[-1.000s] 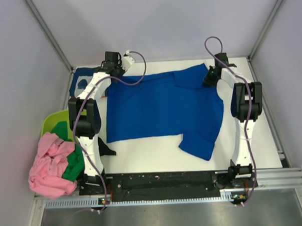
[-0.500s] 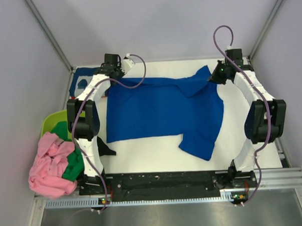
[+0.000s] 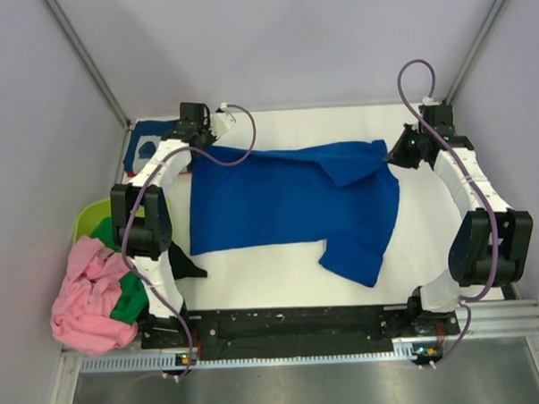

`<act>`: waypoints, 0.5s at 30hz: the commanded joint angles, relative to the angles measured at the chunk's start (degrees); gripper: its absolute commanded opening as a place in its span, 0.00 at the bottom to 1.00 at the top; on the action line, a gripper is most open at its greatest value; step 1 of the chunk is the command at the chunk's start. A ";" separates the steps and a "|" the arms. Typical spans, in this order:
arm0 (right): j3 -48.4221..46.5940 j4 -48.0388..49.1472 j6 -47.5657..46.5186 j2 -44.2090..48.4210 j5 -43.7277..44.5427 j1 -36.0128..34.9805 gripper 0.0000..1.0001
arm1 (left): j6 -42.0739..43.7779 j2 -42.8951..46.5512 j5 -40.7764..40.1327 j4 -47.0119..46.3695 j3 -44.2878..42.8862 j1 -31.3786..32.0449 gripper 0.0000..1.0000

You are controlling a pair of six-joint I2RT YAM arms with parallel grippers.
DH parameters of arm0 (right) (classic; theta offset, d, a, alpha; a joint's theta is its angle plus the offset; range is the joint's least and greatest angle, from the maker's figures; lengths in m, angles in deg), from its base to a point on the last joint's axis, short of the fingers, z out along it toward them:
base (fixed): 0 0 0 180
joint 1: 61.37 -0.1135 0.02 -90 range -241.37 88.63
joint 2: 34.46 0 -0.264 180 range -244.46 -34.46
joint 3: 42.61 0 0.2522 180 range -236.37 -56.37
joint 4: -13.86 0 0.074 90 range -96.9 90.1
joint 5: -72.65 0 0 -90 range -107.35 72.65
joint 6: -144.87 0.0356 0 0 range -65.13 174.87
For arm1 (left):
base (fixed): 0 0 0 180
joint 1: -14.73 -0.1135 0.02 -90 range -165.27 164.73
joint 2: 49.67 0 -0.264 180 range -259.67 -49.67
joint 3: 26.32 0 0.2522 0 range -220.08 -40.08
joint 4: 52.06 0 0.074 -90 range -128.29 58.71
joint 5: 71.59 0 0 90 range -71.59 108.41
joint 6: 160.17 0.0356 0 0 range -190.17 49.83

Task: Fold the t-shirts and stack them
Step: Fold the flattened tshirt in 1/3 of the way

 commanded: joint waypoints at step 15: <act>11.35 0.42 -2.35 1.47 -0.26 0.53 0.00 | 3.34 1.87 -1.57 3.19 10.23 -0.27 0.00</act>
